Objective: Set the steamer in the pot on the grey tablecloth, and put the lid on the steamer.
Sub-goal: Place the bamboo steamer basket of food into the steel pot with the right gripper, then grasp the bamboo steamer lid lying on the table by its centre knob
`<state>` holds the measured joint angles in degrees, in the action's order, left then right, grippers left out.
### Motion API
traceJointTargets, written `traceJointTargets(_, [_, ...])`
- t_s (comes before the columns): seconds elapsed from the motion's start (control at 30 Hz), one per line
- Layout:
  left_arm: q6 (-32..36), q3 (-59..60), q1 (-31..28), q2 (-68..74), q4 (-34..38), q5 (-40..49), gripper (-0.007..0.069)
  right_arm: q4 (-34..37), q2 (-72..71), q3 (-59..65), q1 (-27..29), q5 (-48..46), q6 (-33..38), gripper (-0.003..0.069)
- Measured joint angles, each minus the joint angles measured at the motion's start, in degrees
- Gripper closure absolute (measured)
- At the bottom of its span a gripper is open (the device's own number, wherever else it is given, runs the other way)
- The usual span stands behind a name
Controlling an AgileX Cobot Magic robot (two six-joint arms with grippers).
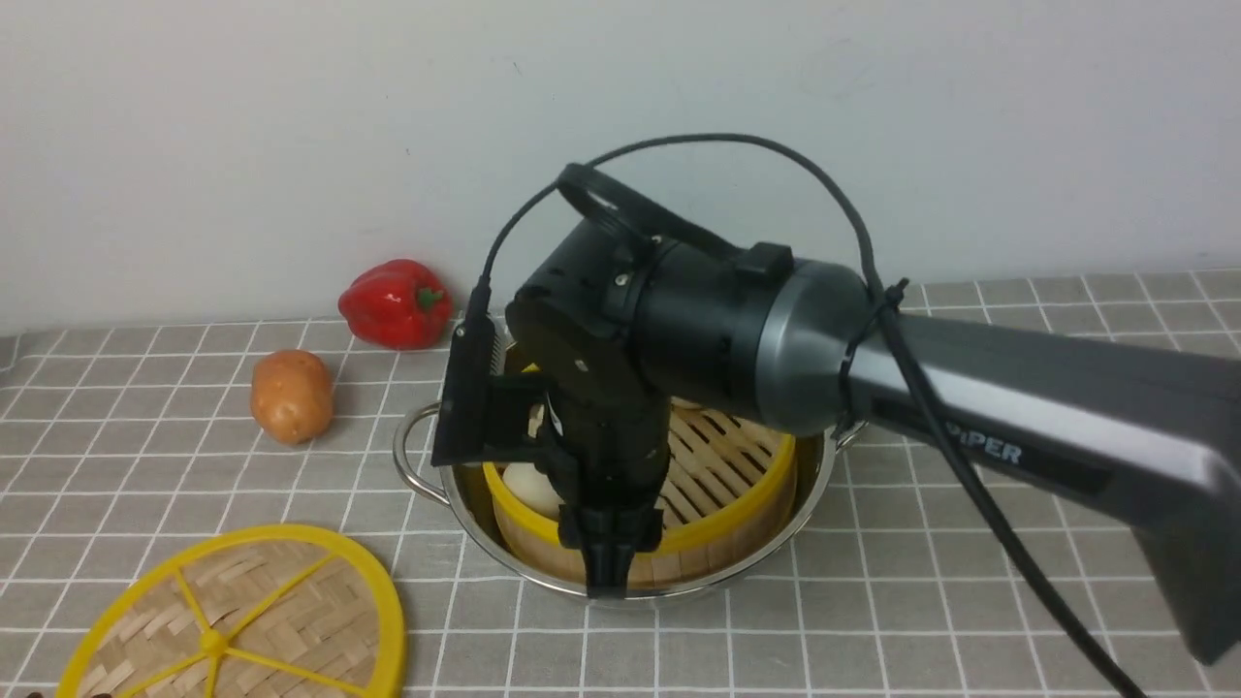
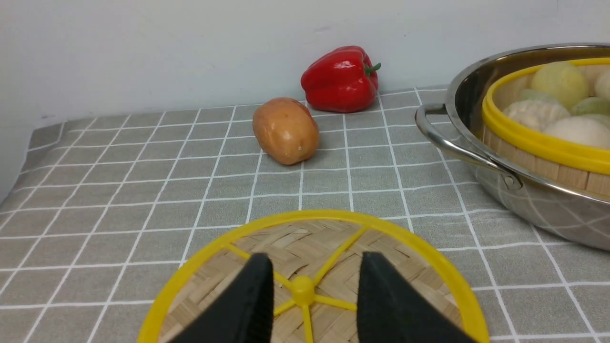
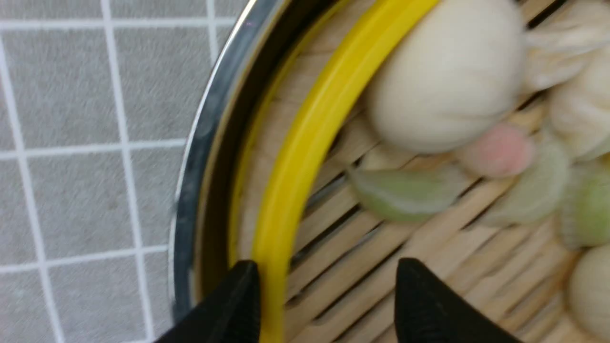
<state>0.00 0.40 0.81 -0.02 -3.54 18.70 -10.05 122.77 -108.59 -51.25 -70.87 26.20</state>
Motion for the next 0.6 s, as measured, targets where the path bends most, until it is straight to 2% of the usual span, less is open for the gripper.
traceJointTargets(0.27, [0.0, 0.0, 0.0, 0.0, 0.0, 0.0, 0.0382, -1.9, 0.0, -11.5, 0.0, 0.2, -2.4, 0.0235])
traceJointTargets(0.37, [0.0, 0.0, 0.0, 0.0, 0.0, 0.0, 0.0382, -5.4, 0.0, -16.9, 0.0, 0.2, -8.7, 0.0266])
traceJointTargets(0.43, [0.0, 0.0, 0.0, 0.0, 0.0, 0.0, 0.0382, -8.3, 0.0, -20.1, 0.0, 0.2, -14.2, 0.0327])
traceJointTargets(0.5, [0.0, 0.0, 0.0, 0.0, 0.0, 0.0, 0.0382, -9.7, 0.0, -21.7, 0.0, 0.2, -16.0, 0.0393])
traceJointTargets(0.53, [0.0, 0.0, 0.0, 0.0, 0.0, 0.0, 0.0382, -10.6, 0.0, -22.6, 0.0, 0.3, -17.6, 0.0438])
traceJointTargets(0.6, [0.0, 0.0, 0.0, 0.0, 0.0, 0.0, 0.0382, -12.8, 0.0, -25.1, 0.0, 0.3, -20.6, 0.0584])
